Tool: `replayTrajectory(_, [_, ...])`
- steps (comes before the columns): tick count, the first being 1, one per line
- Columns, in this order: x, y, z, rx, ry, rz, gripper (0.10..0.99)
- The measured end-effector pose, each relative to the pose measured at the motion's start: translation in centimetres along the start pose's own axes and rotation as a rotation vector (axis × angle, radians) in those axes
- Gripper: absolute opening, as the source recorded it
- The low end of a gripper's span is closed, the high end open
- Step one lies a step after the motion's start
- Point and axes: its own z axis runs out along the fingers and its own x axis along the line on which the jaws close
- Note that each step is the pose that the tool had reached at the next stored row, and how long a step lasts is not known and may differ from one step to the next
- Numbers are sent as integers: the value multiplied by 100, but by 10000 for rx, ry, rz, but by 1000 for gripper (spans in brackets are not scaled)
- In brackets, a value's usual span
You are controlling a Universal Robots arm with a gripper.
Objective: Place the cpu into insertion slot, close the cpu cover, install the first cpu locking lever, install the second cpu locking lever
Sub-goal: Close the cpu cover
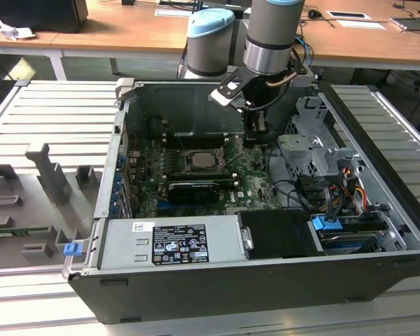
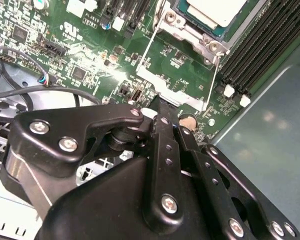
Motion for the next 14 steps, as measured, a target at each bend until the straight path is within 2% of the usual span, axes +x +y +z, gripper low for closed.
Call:
replayTrajectory(6, [1,-31,0,0,0,0,106])
replayTrajectory(10, [1,-97,-1,0,0,-1,106])
replayTrajectory(14, [2,-238,1,-10,0,0,106])
